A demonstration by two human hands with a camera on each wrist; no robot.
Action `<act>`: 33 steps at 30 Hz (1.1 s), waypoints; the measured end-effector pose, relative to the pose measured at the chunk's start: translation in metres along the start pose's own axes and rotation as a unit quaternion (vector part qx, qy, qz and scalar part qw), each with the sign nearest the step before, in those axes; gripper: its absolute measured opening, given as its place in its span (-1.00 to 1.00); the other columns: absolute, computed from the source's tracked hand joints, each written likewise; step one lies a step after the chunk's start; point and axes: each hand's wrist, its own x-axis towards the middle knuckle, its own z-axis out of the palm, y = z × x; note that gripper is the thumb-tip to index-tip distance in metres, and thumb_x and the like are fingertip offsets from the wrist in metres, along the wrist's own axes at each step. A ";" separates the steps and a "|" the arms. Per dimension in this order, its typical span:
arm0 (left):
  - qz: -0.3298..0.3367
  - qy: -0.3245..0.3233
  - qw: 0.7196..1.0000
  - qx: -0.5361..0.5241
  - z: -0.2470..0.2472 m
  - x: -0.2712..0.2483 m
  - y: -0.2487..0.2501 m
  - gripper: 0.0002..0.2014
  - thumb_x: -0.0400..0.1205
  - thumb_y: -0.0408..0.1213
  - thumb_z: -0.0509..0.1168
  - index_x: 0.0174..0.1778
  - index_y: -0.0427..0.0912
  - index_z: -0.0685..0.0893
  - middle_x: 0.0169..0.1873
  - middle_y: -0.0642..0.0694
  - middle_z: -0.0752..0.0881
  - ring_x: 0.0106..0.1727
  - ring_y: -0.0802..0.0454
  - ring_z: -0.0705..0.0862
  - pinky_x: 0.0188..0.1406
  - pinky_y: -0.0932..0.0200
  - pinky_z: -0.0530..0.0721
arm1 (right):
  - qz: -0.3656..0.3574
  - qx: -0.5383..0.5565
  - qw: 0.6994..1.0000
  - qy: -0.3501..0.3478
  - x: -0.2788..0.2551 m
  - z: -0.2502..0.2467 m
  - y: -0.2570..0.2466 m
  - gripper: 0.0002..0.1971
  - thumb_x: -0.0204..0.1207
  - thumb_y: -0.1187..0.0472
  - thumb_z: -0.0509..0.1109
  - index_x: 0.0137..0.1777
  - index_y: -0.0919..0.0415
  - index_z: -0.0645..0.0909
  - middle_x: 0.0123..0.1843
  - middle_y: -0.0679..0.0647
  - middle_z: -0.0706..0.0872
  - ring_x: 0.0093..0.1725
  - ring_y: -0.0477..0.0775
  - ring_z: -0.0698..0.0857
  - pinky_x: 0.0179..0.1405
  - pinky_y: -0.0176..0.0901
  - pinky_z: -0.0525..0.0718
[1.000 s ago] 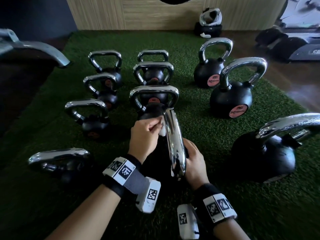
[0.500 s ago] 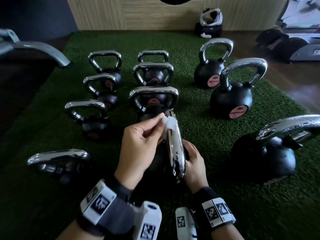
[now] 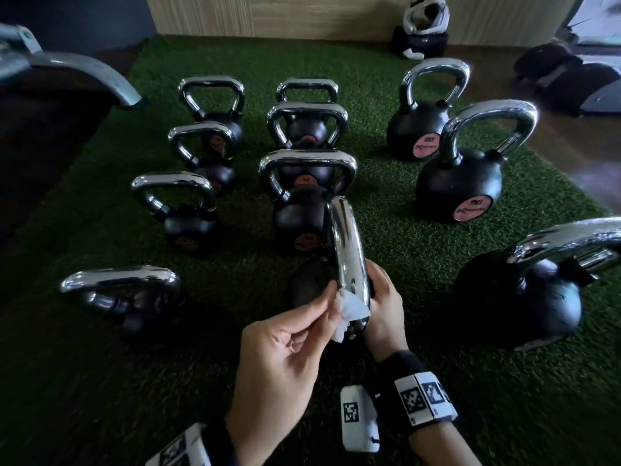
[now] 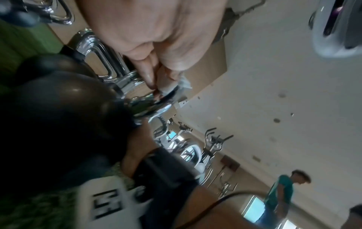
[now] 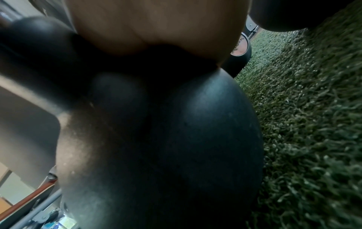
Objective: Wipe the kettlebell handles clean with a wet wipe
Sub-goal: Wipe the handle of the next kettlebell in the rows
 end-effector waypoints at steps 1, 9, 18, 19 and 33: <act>0.010 -0.011 1.000 0.014 -0.002 0.000 -0.005 -0.68 0.67 -0.39 0.38 0.37 -0.23 0.73 0.15 0.00 0.87 0.16 -0.02 0.86 0.13 0.19 0.82 | 0.004 0.006 1.000 0.002 0.000 0.000 -0.001 -0.69 0.56 0.11 0.61 0.27 -0.15 0.72 0.26 -0.18 0.74 0.26 -0.18 0.71 0.30 -0.10 0.68; 0.097 -0.090 0.983 0.126 -0.016 0.005 -0.036 -0.64 0.73 -0.38 0.38 0.47 -0.28 0.67 0.29 -0.01 0.82 0.18 0.10 0.85 0.13 0.08 0.85 | 0.020 0.030 0.999 -0.003 -0.004 -0.001 -0.003 -0.72 0.44 -0.01 0.47 0.17 -0.11 0.74 0.16 -0.03 0.78 0.12 -0.10 0.71 0.28 0.25 0.71; -0.051 -0.045 0.997 0.032 -0.030 0.035 -0.012 -0.75 0.58 -0.29 0.48 0.16 -0.04 0.86 0.00 0.02 0.90 0.11 0.09 0.87 0.14 0.29 0.77 | -0.046 -0.022 0.996 0.067 -0.016 -0.044 -0.040 -0.67 0.50 -0.15 0.55 0.25 -0.15 0.79 0.15 -0.15 0.78 0.09 -0.14 0.77 0.14 0.07 0.79; -0.078 -0.016 0.997 -0.013 -0.031 0.038 -0.007 -0.76 0.54 -0.33 0.48 0.12 -0.12 0.87 0.01 -0.01 0.90 0.08 0.10 0.87 0.07 0.34 0.77 | -0.082 -0.024 0.992 0.095 -0.022 -0.052 -0.054 -0.74 0.51 -0.03 0.59 0.19 -0.12 0.82 0.07 -0.16 0.78 -0.01 -0.11 0.77 0.02 0.00 0.79; -0.140 0.005 0.983 -0.121 -0.016 0.058 0.055 -0.69 0.36 -0.02 0.50 -0.16 -0.18 0.92 -0.12 -0.22 0.90 -0.07 -0.03 0.87 0.02 0.14 0.79 | -0.218 0.063 0.974 -0.007 -0.047 -0.061 -0.135 -0.81 0.35 0.12 0.73 -0.06 -0.03 0.83 -0.16 -0.18 0.83 -0.19 -0.13 0.81 -0.16 -0.43 0.65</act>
